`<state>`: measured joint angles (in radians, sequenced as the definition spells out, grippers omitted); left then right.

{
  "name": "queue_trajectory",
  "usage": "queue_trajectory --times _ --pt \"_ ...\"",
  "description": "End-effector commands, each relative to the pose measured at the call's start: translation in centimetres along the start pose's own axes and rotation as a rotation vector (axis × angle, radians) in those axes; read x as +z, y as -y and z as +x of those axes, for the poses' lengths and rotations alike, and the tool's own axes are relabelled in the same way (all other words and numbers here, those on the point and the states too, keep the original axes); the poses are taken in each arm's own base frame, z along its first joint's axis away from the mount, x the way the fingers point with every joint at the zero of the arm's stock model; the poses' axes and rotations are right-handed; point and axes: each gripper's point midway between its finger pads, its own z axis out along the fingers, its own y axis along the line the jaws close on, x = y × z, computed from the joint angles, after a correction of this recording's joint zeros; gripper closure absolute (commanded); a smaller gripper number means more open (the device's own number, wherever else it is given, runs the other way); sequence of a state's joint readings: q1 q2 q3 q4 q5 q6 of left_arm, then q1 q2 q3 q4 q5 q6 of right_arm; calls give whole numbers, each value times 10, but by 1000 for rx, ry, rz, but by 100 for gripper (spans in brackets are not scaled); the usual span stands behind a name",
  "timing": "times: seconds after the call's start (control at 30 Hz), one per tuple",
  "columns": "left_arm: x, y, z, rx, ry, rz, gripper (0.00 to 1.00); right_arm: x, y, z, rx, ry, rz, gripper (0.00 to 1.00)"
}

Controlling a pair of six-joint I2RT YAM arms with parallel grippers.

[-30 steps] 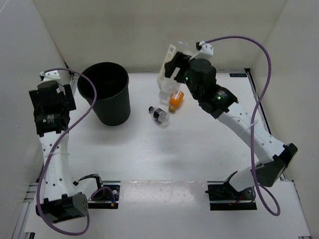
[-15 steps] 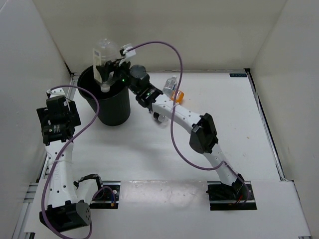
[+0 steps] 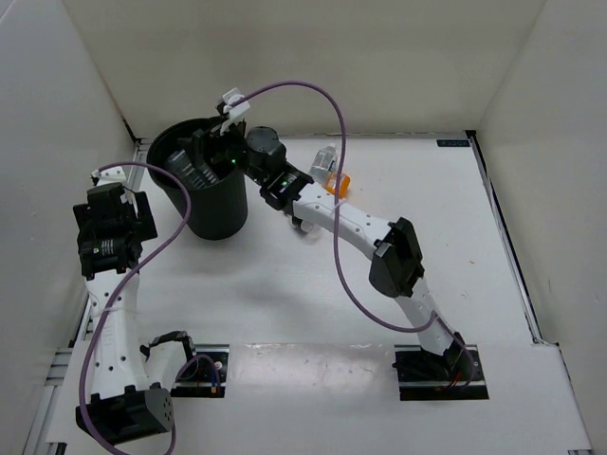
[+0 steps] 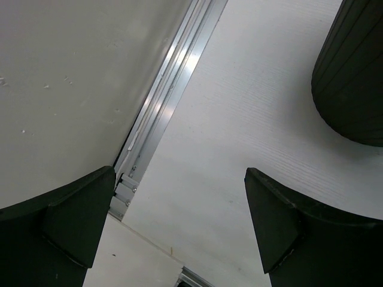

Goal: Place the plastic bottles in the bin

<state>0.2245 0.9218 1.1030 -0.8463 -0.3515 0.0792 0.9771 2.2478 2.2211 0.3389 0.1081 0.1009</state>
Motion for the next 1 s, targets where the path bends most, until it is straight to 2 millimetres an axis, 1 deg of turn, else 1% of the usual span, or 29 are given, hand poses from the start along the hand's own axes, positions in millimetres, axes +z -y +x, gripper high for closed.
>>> queue_trajectory --times 0.0,0.07,0.1,0.17,0.2,0.23,0.27,0.3,0.33,0.37,0.4,0.43,0.47,0.5,0.53,0.57,0.6,0.63,0.67,0.7,0.73,0.77,0.8,0.83,0.87,0.9,0.93,0.97 --pt "-7 -1 -14 4 44 22 0 -23 -4 -110 -52 171 26 0" --pt "-12 0 -22 41 70 35 0 -34 1 -123 -58 173 59 0" --pt "-14 1 -26 51 82 50 0 -47 3 -137 -56 184 74 0" --pt "-21 9 -35 104 111 105 0 -64 12 -152 -51 189 128 0" --pt "-26 8 -47 113 140 114 0 -85 19 -185 -65 224 155 0" --pt "-32 11 -56 131 170 134 0 -94 24 -173 -71 167 177 0" --pt "-35 15 -66 152 196 172 0 -106 34 -179 -75 152 215 0" --pt "-47 15 -87 195 256 191 0 -129 44 -207 -80 171 236 0" --pt "-53 16 -99 220 289 209 0 -141 51 -209 -67 146 251 0" --pt "-59 22 -111 252 328 254 0 -154 62 -186 -61 45 278 0" --pt "-64 30 -119 323 347 288 0 -180 78 -205 -23 54 321 0" --pt "-70 33 -144 342 371 301 0 -193 85 -199 -8 15 327 0" --pt "-72 39 -153 359 357 317 0 -210 96 -184 -2 -56 363 0" --pt "-96 40 -171 357 368 329 0 -237 112 -175 12 -86 411 0" --pt "-76 62 -174 402 291 364 0 -252 119 -164 18 -114 438 0" --pt "-82 74 -179 429 283 400 0 -268 129 -153 22 -137 478 0" --pt "-87 89 -183 457 284 440 0 -297 137 -165 15 -103 520 0" --pt "-111 122 -190 499 337 535 0 -312 145 -124 21 -183 549 0" --pt "-113 148 -188 553 341 572 0 -335 149 -132 25 -150 581 0" --pt "-118 164 -188 601 362 567 0 -348 152 -121 35 -167 606 0" --pt "-143 199 -178 719 425 634 0 -358 154 -110 60 -179 623 0" --pt "-137 228 -162 813 422 640 0 -377 158 -96 71 -197 659 0" --pt "-136 250 -148 907 428 640 0 -388 160 -85 83 -227 677 0" --pt "-149 273 -129 1057 475 648 0 -395 158 -76 108 -240 685 0" --pt "-137 293 -93 1192 432 671 0 -405 158 -75 118 -237 697 0" --pt "-140 308 -79 1256 455 708 0 -415 158 -57 127 -286 710 0" --pt "-144 323 -60 1315 470 782 0 -421 158 -52 134 -298 724 0" --pt "-137 338 -31 1452 466 824 0 -428 155 -51 154 -292 728 0"
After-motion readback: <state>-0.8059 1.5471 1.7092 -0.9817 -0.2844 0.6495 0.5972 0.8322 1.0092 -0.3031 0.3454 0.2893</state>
